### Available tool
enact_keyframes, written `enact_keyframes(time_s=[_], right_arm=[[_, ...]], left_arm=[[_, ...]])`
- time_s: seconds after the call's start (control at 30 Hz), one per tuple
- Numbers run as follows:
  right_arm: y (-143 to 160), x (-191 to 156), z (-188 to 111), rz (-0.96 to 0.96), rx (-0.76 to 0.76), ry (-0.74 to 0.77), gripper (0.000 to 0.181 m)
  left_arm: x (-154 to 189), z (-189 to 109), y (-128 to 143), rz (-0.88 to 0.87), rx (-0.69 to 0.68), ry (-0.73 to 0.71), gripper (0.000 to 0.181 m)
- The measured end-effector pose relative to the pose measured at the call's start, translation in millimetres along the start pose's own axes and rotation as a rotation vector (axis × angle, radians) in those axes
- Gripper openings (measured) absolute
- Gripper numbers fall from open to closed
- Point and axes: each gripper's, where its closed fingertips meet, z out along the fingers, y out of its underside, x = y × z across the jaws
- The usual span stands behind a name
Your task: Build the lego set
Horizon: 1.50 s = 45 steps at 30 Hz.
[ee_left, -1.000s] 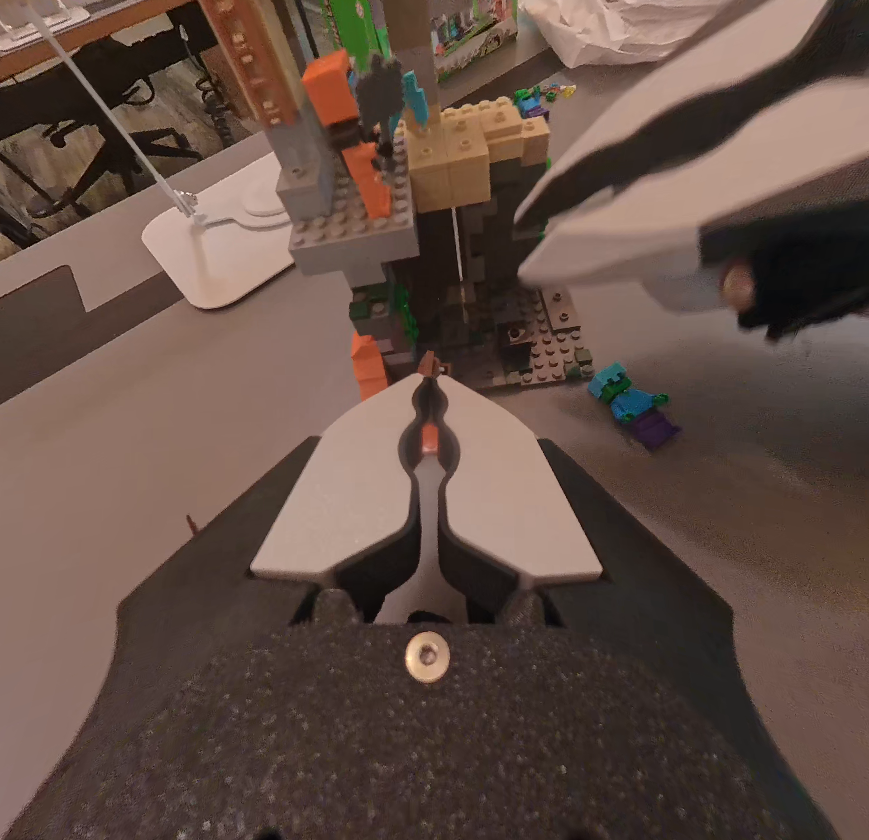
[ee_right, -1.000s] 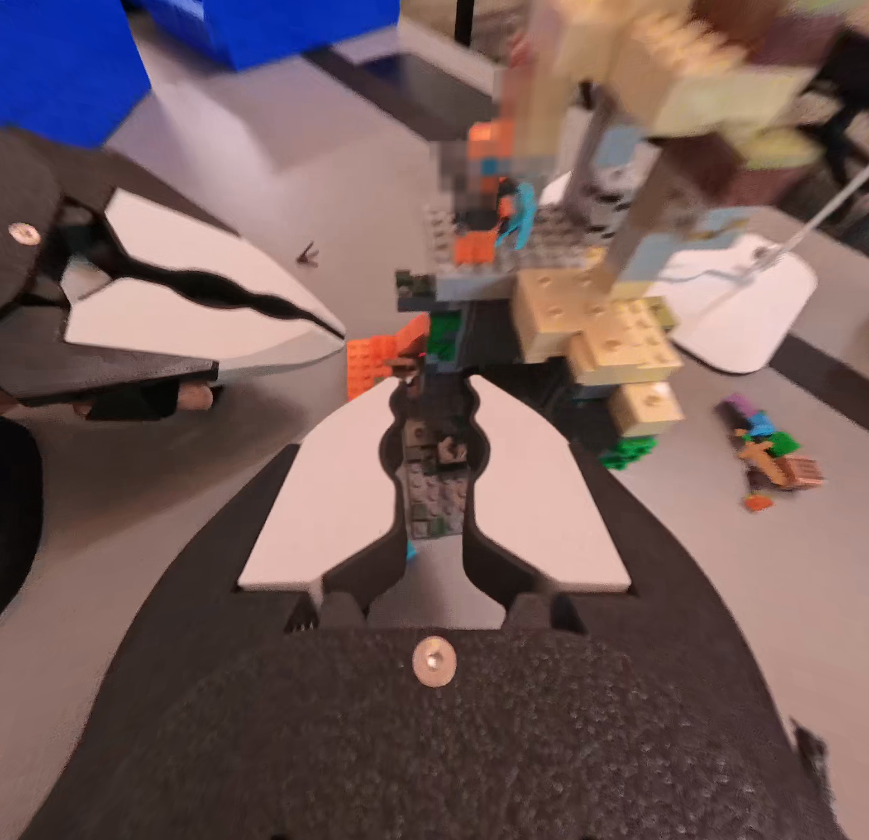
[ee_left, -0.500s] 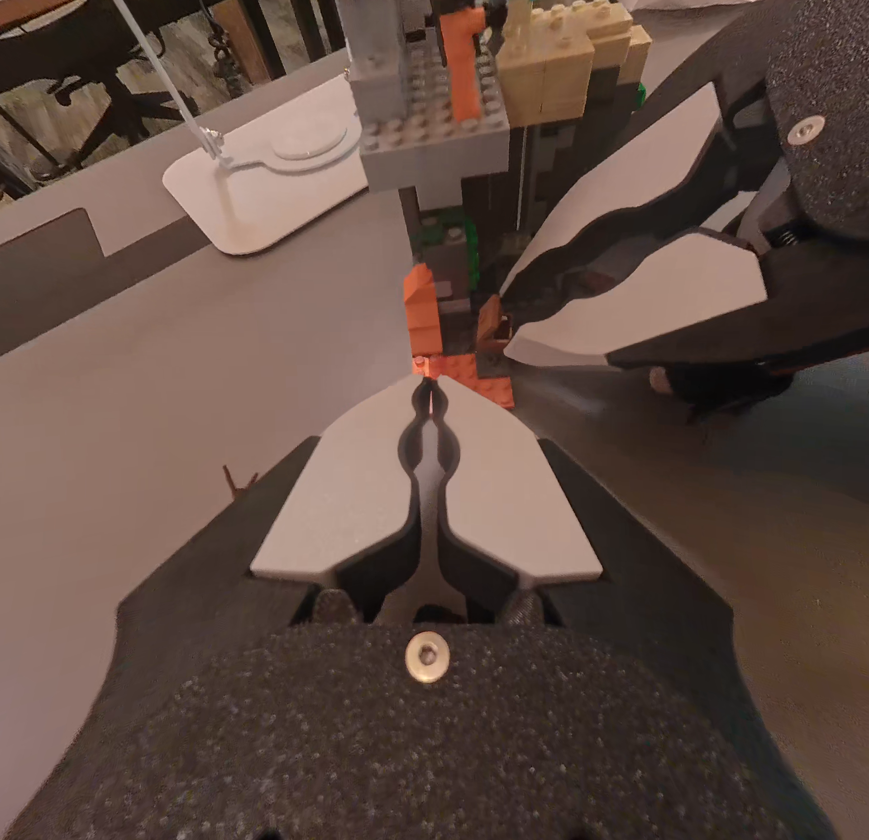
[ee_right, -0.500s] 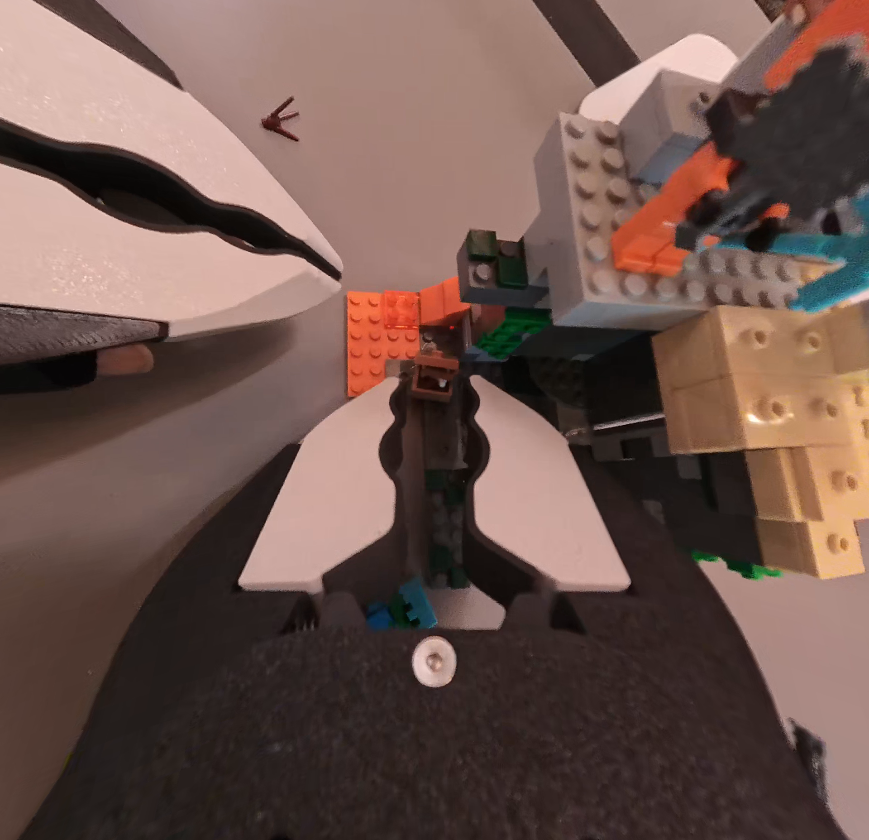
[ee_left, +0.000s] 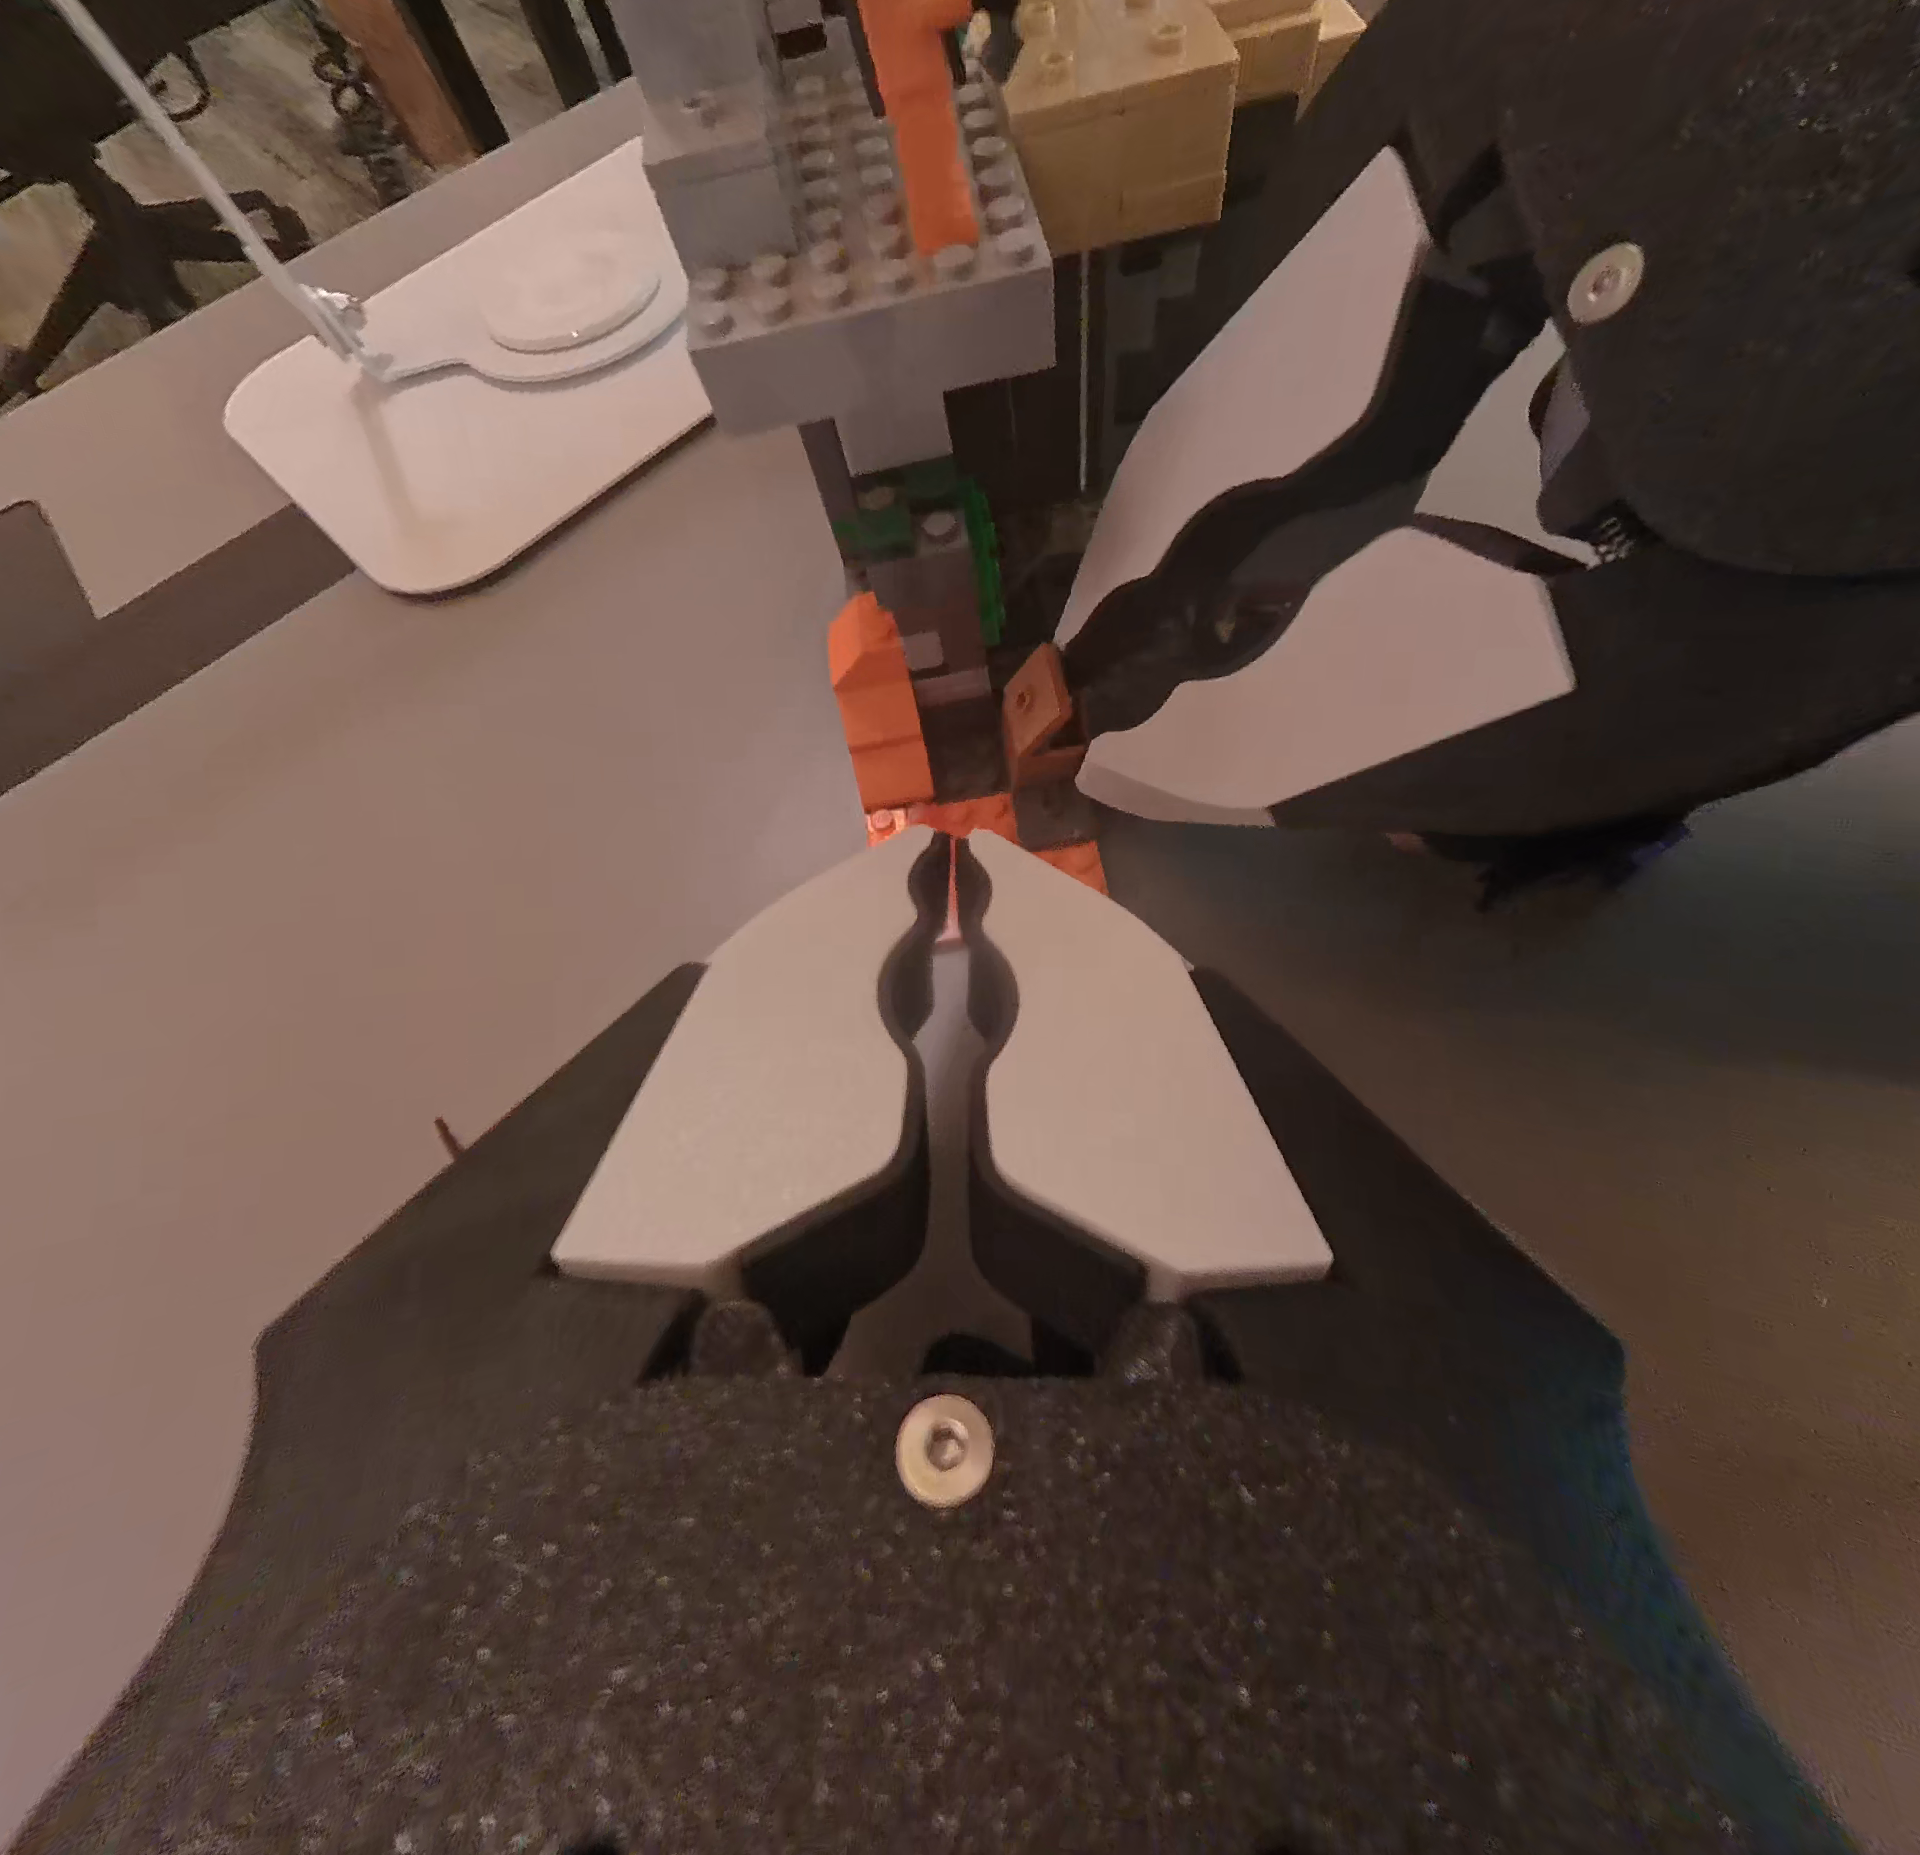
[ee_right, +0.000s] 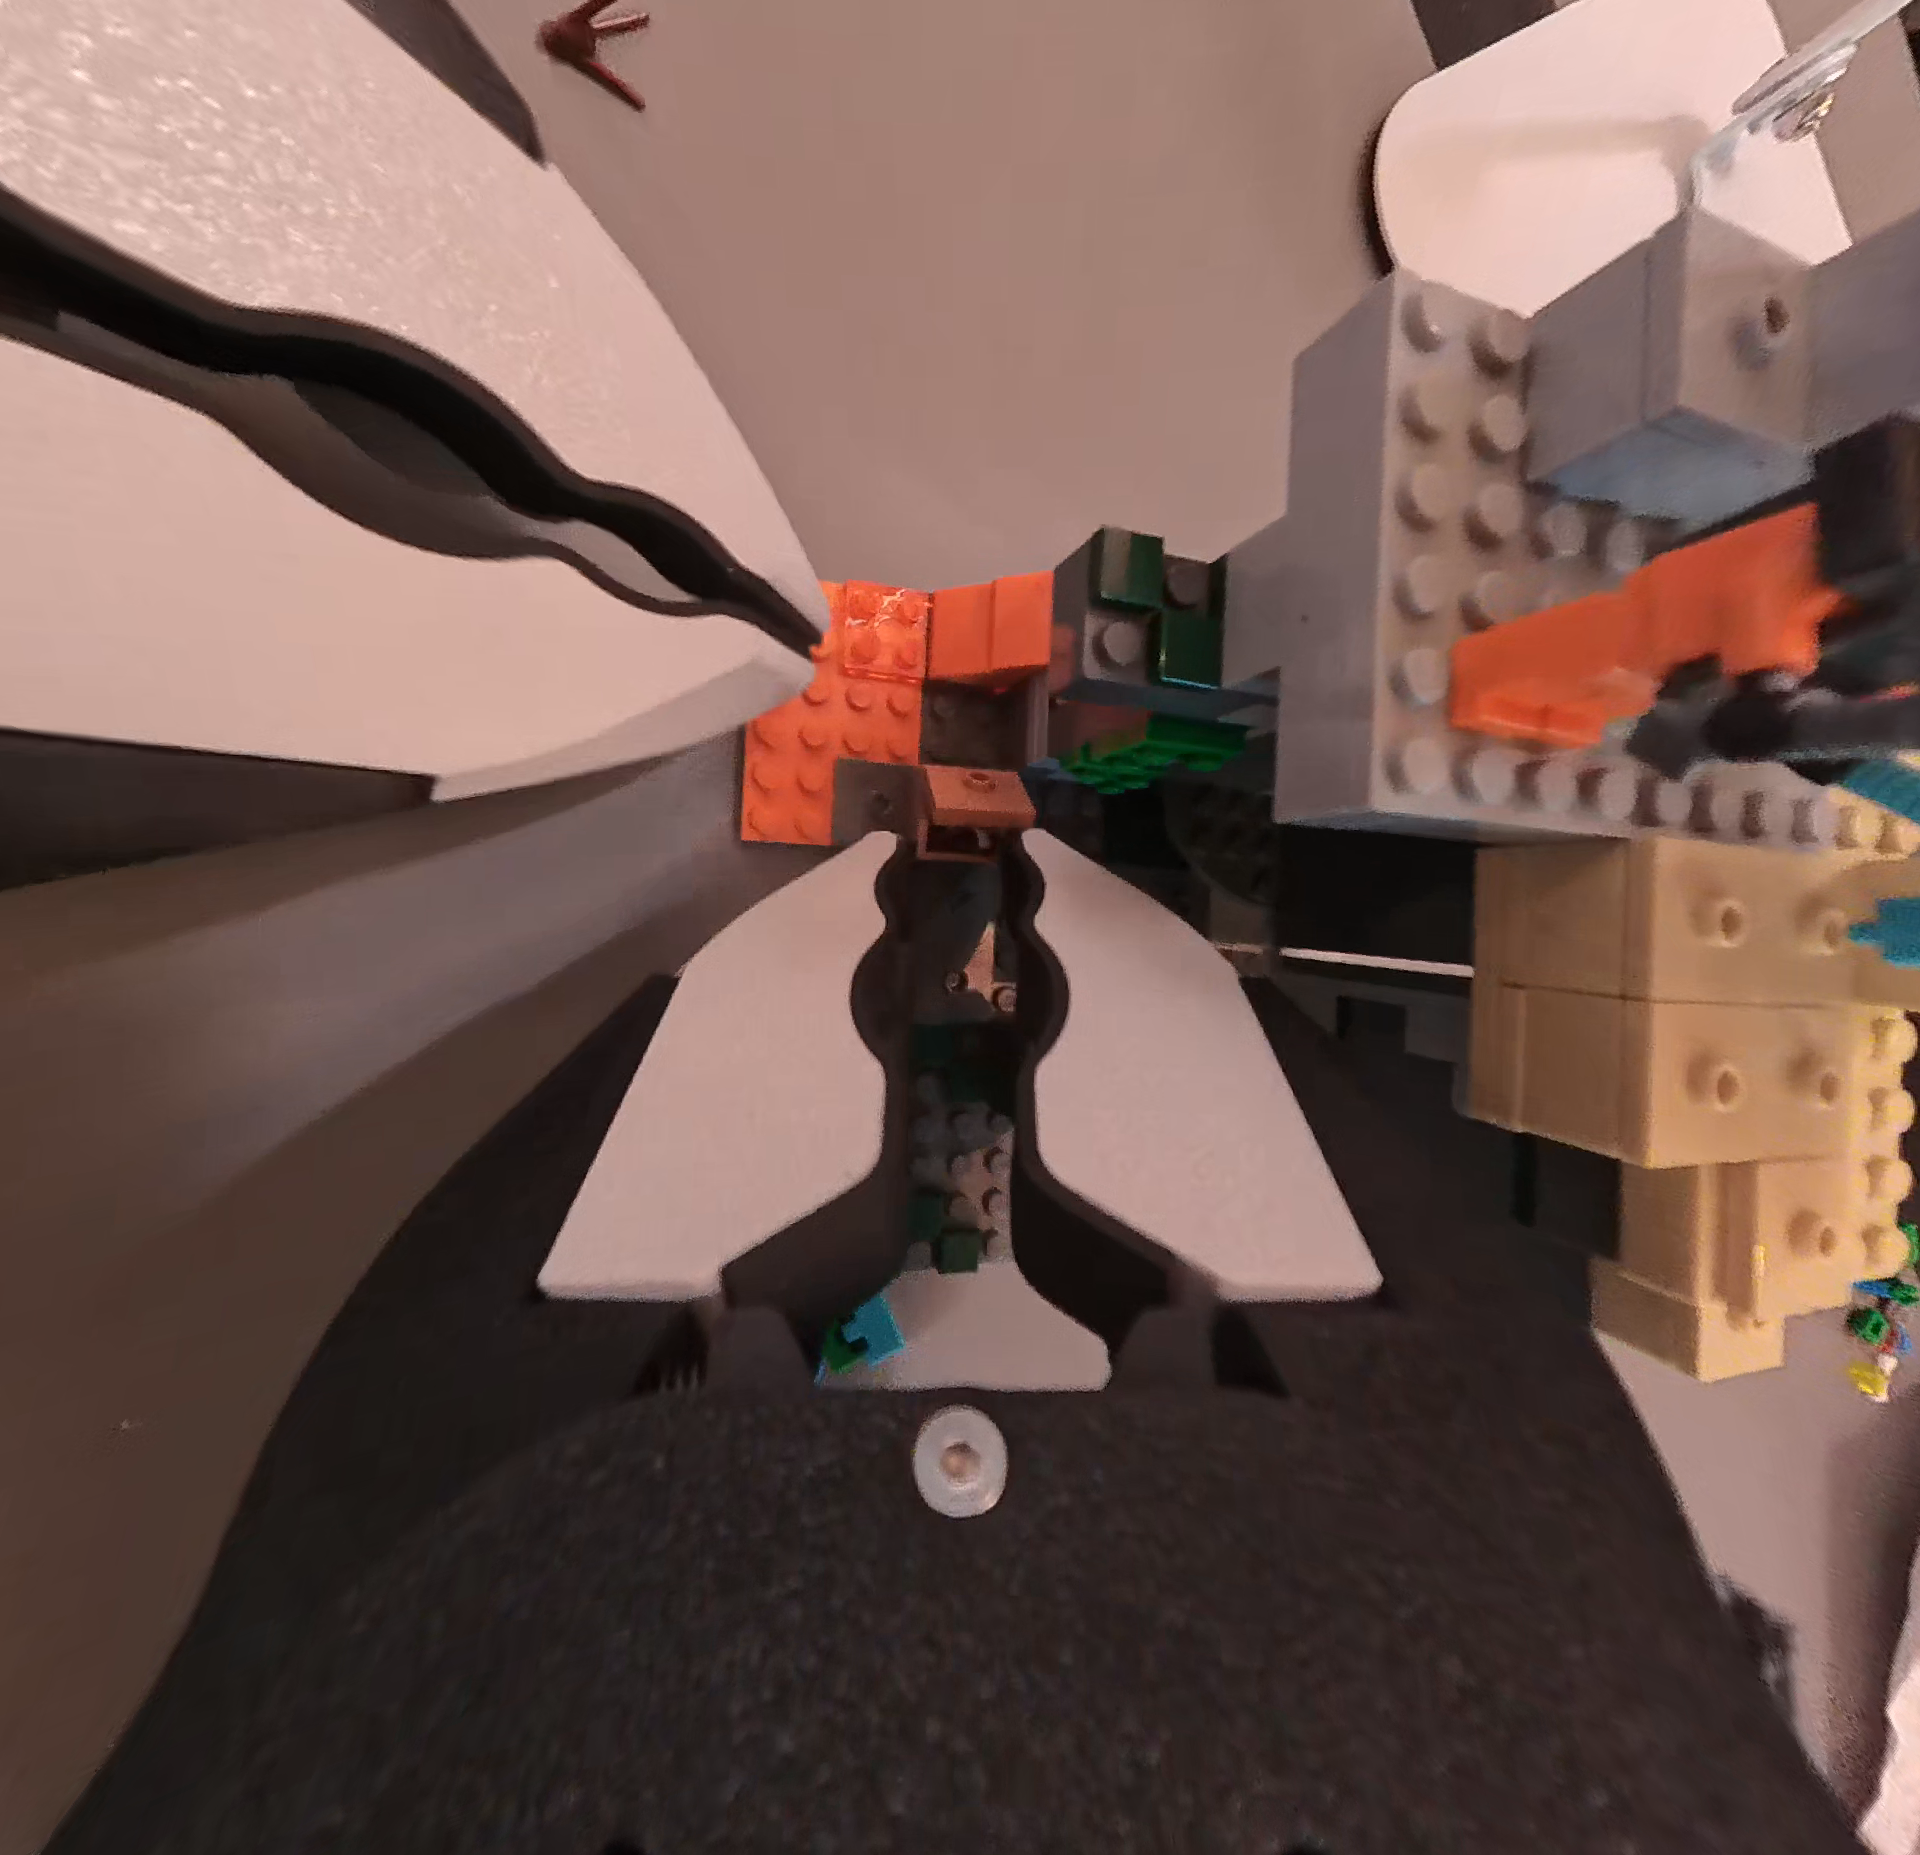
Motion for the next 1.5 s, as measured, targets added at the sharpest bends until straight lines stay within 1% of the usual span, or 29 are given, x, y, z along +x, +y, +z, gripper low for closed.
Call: enact_keyframes(time_s=[0.07,0.2,0.33,0.7,0.93,1.27,1.5], right_arm=[[1,0,0,0.007,-0.013,-0.01,0.017],[1,2,0,0.007,-0.042,-0.022,0.017],[2,3,1,0.026,-0.066,-0.037,0.017],[2,2,2,0.086,-0.106,-0.054,0.016],[2,1,3,0.089,-0.13,-0.07,0.016],[-2,0,6,0.106,-0.154,-0.09,0.016],[-3,-1,7,0.122,-0.202,-0.08,0.016]], left_arm=[[3,5,-1,0.025,-0.006,0.04,0.001],[2,15,0,0.094,-0.051,0.072,0.0],[2,21,-5,0.118,-0.043,0.117,0.0],[9,23,-3,0.159,-0.043,0.195,0.005],[15,26,1,0.252,-0.051,0.247,0.006],[11,28,3,0.302,-0.047,0.294,0.006],[8,31,3,0.354,-0.054,0.255,0.004]])
